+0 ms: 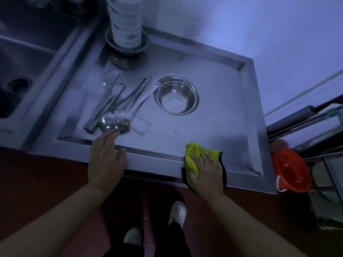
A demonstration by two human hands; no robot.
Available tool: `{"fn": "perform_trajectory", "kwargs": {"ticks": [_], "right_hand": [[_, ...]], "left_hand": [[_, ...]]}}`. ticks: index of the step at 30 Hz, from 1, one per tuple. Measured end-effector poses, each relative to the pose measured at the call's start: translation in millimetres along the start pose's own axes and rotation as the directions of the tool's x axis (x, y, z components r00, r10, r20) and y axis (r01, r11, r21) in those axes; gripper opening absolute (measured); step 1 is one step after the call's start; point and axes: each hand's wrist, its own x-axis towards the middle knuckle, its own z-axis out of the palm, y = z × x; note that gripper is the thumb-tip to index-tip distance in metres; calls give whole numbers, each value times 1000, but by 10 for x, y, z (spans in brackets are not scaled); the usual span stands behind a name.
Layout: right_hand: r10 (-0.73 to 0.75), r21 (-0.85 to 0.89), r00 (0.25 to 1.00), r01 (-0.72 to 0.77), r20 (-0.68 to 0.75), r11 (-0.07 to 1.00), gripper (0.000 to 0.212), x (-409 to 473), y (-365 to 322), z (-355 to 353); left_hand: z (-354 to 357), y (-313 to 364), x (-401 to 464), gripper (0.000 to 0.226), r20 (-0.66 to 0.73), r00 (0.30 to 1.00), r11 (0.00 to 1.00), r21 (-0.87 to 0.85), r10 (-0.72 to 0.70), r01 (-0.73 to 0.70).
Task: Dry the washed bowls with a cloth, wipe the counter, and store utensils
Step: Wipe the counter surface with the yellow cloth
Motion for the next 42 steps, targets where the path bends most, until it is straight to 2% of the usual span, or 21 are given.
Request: {"fn": "perform_trajectory", "kwargs": {"ticks": [3, 6, 8, 11, 14, 20, 24, 27, 31, 34, 38, 42], "right_hand": [[-102, 13, 993, 101, 63, 995, 56, 157, -537, 154], [-219, 16, 957, 220, 187, 975, 60, 422, -957, 353], [-222, -14, 940, 234, 259, 972, 65, 676, -1141, 457], [-147, -49, 936, 171, 321, 984, 73, 1046, -1269, 524], [-135, -82, 958, 160, 255, 984, 80, 1298, -1267, 573], [-285, -157, 947, 307, 149, 939, 81, 1658, -1197, 612], [-324, -145, 940, 337, 107, 930, 80, 1733, -1194, 619], [-332, -131, 938, 343, 103, 930, 79, 1746, -1189, 616], [-338, -131, 936, 349, 102, 928, 78, 1747, -1194, 579], [-330, -139, 938, 342, 105, 929, 79, 1760, -1197, 568], [-325, -149, 940, 338, 107, 929, 79, 1773, -1204, 570], [-317, -139, 945, 325, 76, 935, 77, 1783, -1225, 574]], "left_hand": [[-245, -241, -54, 48, -37, 995, 996, -11, -89, 89], [-384, -410, -49, 48, -68, 986, 988, 20, -152, 154], [-407, -489, -2, 46, -69, 984, 984, 54, -165, 169], [-364, -567, 162, 52, -40, 985, 979, 108, -171, 174], [-243, -637, 432, 59, -4, 976, 966, 140, -219, 217], [222, -598, 1160, 110, 102, 920, 918, 165, -378, 360], [454, -535, 1474, 123, 128, 911, 905, 227, -393, 359], [532, -485, 1634, 124, 133, 912, 891, 308, -388, 334], [528, -464, 1815, 109, 154, 914, 876, 383, -374, 294], [469, -481, 1949, 77, 183, 913, 868, 422, -364, 262], [366, -528, 2111, 29, 244, 898, 895, 356, -366, 267], [273, -657, 2242, 14, 319, 897, 933, 287, -307, 217]]}}
